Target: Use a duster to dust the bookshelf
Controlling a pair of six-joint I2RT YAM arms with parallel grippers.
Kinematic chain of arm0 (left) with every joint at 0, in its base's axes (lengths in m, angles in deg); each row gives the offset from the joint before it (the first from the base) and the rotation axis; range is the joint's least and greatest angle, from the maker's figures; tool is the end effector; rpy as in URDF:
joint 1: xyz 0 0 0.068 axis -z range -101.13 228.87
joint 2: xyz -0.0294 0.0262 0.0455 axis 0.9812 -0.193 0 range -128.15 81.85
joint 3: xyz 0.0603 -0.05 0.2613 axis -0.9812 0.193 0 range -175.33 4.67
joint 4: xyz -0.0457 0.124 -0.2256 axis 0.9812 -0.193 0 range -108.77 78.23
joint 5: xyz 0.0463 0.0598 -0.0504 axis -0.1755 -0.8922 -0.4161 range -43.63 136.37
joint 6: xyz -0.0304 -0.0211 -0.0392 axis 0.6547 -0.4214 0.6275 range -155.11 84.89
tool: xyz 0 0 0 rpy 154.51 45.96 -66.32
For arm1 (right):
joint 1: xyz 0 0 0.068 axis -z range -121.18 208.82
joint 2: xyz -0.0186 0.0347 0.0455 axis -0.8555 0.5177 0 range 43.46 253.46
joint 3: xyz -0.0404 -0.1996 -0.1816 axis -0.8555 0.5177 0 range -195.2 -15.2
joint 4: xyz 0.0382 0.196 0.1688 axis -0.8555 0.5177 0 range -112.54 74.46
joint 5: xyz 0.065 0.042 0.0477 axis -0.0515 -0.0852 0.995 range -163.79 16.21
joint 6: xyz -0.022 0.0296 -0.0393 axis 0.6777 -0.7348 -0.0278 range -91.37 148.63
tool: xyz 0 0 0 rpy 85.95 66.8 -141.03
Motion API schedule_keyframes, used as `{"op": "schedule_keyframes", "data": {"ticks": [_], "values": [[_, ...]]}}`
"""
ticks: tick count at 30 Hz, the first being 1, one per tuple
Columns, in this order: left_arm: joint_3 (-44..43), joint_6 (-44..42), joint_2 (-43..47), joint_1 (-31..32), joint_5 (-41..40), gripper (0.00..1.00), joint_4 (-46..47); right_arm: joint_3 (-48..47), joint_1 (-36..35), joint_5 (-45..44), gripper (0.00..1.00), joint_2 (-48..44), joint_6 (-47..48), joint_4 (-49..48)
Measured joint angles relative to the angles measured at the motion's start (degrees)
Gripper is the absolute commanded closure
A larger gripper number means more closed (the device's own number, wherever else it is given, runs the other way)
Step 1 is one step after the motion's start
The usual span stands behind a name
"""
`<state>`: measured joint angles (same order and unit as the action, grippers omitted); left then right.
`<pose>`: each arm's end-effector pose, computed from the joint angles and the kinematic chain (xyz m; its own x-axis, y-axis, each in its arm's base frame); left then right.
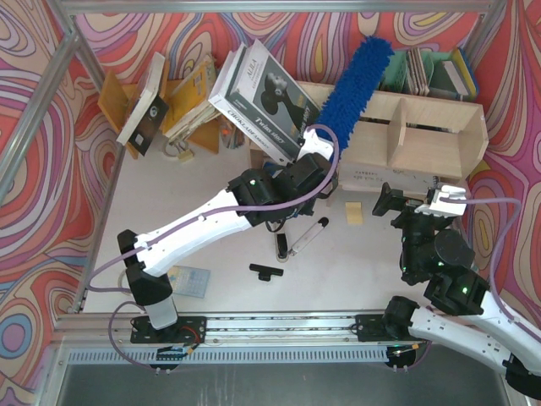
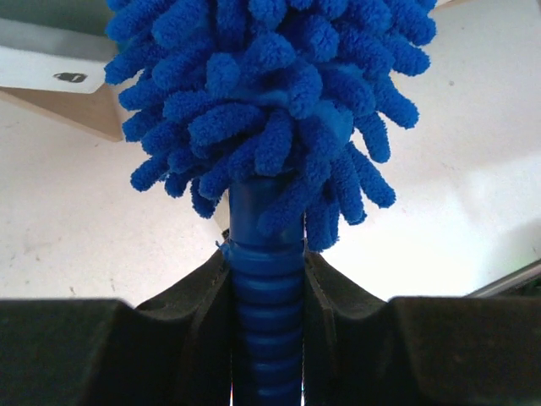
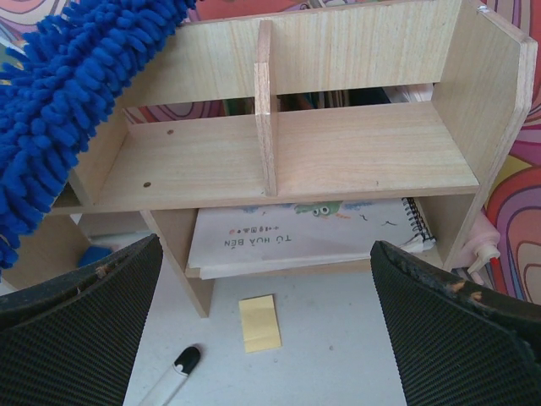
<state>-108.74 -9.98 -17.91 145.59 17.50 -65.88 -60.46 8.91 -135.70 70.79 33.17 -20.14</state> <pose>0.1615 -0.3320 0.4215 -0.5121 0.2495 -0.8219 0.4880 0.8719 -0.0394 0.0804 0.0468 0.3915 0.1569 0.1288 -0.9792 0.2001 0.9668 0.1592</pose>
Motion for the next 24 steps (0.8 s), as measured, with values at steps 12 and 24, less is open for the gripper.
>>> {"op": "schedule_keyframes", "data": {"ticks": [12,24], "values": [[-3.8,-2.25,-1.92,5.22,6.78,1.0,1.31,0.02,0.0,0.0,0.01,0.0,0.17,0.0],[13.22,-5.38,9.44,7.61,3.21,1.0,12.48,0.44,0.0,0.0,0.01,0.07,0.42,-0.15]]}}
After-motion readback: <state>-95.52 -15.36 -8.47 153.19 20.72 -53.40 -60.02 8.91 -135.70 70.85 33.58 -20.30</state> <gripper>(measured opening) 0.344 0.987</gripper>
